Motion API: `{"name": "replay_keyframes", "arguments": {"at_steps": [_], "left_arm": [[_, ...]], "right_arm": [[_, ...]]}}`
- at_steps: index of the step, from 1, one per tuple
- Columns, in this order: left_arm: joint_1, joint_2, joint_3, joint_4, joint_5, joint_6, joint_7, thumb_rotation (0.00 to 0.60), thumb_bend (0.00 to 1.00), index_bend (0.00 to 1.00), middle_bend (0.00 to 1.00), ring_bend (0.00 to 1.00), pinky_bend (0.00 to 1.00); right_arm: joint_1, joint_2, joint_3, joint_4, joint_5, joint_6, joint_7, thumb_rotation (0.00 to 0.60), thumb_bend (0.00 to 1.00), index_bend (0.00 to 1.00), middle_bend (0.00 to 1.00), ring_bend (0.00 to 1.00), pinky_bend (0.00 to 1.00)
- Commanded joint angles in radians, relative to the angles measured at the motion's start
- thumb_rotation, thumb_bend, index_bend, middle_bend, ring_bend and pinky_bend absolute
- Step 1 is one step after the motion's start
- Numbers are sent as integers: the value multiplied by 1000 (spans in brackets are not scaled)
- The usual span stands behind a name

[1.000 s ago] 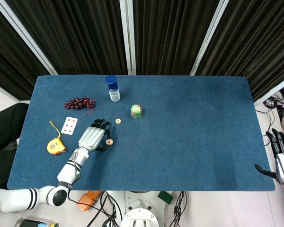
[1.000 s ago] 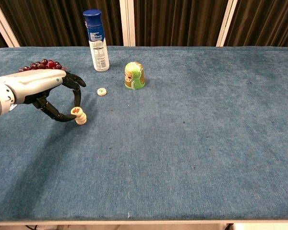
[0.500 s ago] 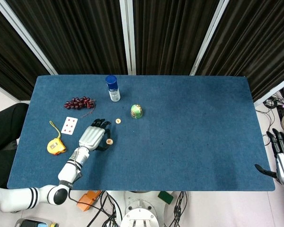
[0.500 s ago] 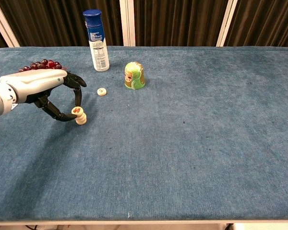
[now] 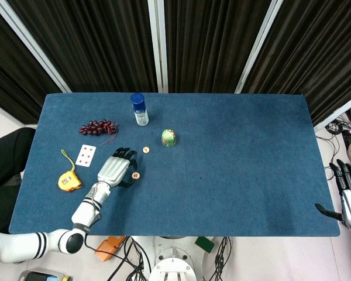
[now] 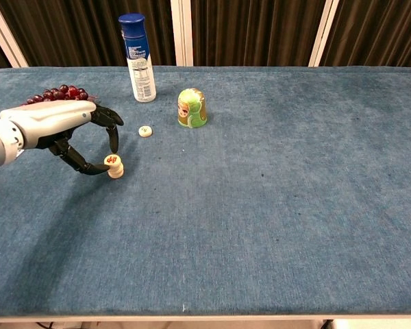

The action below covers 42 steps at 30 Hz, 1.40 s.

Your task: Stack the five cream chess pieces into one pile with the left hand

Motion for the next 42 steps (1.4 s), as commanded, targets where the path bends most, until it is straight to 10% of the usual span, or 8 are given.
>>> {"name": "replay_keyframes", "arguments": {"at_steps": [1,16,42], "left_arm": [[2,6,-1,-10,3,2,-4,600,289,341,85,0,0],[-157,-40,-174,85,-204,-111,-1,600,282,353,81,0,0],[-285,-264,-164,483,-331,-189,54,600,298,409,81,0,0]], "right_arm": [[0,0,0,0,1,1,1,600,122,0,0,0,0],[-7,6,-2,-5,2,7,-4,600,122,0,0,0,0],[-3,24,9,-38,35,-15,-41,600,123,0,0,0,0]]}}
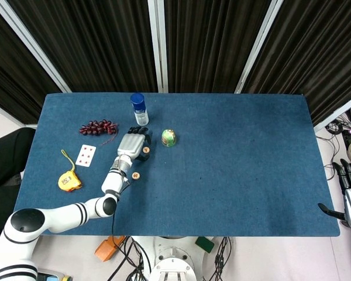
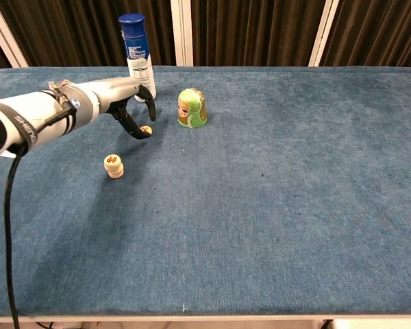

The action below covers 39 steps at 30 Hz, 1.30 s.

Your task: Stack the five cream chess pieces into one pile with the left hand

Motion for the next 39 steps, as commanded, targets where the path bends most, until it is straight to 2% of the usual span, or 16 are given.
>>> {"name": "replay_keyframes", "arguments": {"at_steps": [1,21,26,31,39], "left_arm": [[-4,-11,2,15,-5,-2,5,600,301,413,81,0,0],[-1,-42,3,74,-12,-11,17,600,332,477,83,0,0],[8,-37,-1,68,10,-8,-4,600,383,510,92,0,0],[43,28,6,-26,62,25,-34,600,393,510,92,0,0],[146,198,69,-308,209,136,-75,600,386,510,92,0,0]], "right_arm": [[0,0,0,1,3,-2,0,600,123,0,0,0,0],[-3,0,0,9,8,-5,10,600,122,0,0,0,0],[-3,0,1,9,9,-6,12,600,123,0,0,0,0],[-2,0,2,11,2,-2,14,600,123,0,0,0,0],[10,-7,2,17,-18,-4,22,600,123,0,0,0,0]]}}
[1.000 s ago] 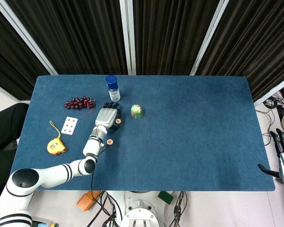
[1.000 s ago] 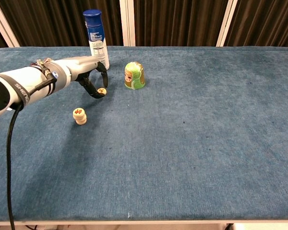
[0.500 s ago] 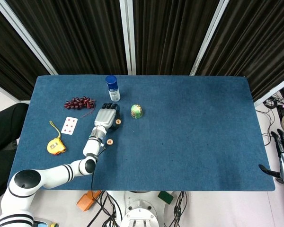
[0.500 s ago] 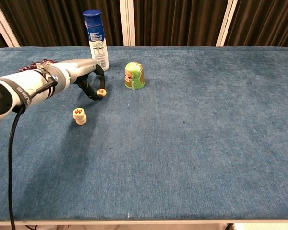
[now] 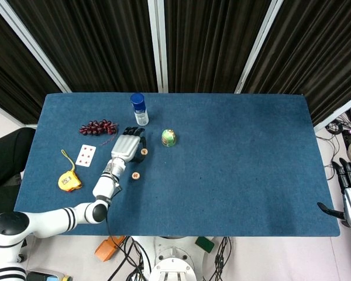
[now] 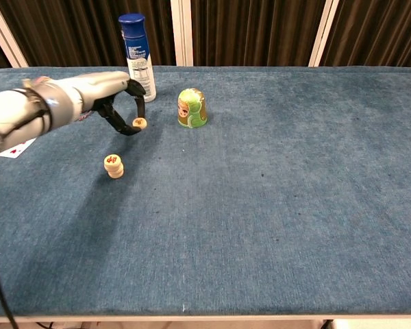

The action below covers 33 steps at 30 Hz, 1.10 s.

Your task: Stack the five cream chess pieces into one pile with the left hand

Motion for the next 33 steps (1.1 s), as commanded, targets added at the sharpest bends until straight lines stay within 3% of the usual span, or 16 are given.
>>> {"name": "replay_keyframes", "arguments": {"at_steps": [1,8,13,33], "left_arm": [[69,107,47,-162,89,68,-28,600,385,510,92,0,0],[154,209,112,-341,186,130,-76,600,375,510,92,0,0],[179,239,146,-390,232,148,-68,600,372,510,92,0,0],[171,188,147,-352,199,104,-32,600,332,502,92,0,0]], "right_arm": [[3,-3,-1,3,-5,-1,2,600,122,0,0,0,0],[4,-6,-2,14,-5,-2,13,600,123,0,0,0,0],[3,-6,-3,10,-12,5,10,600,122,0,0,0,0],[1,-8,-7,8,-15,9,4,600,122,0,0,0,0]]}}
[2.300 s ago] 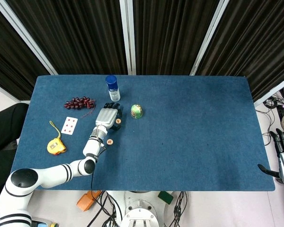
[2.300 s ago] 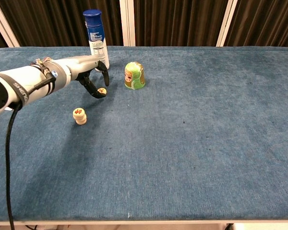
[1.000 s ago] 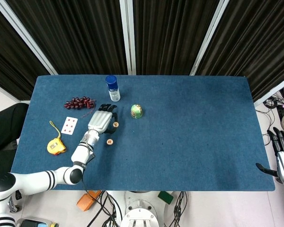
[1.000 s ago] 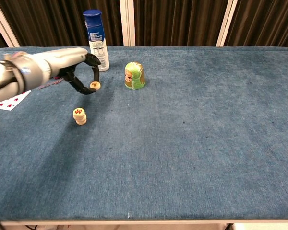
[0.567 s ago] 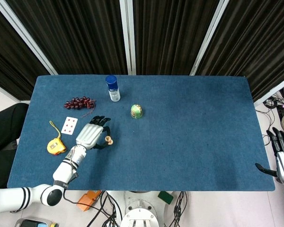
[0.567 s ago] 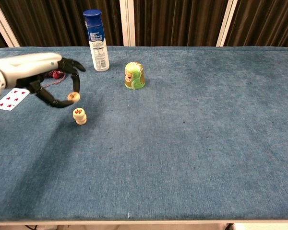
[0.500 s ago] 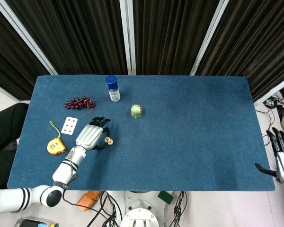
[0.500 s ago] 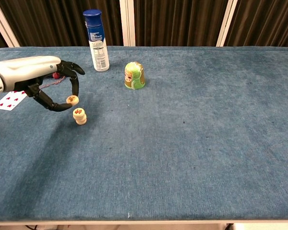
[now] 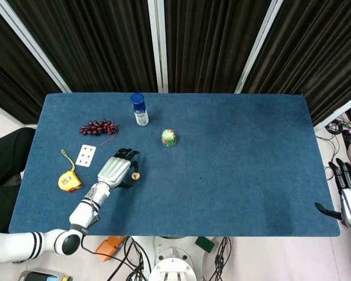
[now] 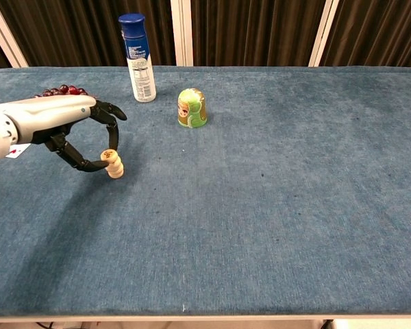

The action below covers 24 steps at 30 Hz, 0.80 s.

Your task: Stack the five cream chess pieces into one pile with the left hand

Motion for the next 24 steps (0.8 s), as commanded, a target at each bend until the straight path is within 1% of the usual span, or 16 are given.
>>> {"name": "replay_keyframes", "arguments": {"at_steps": [1,7,24], "left_arm": [[-4,-8,-6,8,-7,-3,3,600,330,500,92,0,0],[-12,-20,-17,22,-25,-9,16,600,325,493,91,0,0],[-8,-15,-12,17,-32,-10,25,600,304,467,91,0,0]], "right_arm": [[0,0,0,0,1,0,0,600,122,0,0,0,0],[-2,1,1,0,4,1,1,600,123,0,0,0,0],[-2,2,0,-5,3,2,-6,600,122,0,0,0,0]]}}
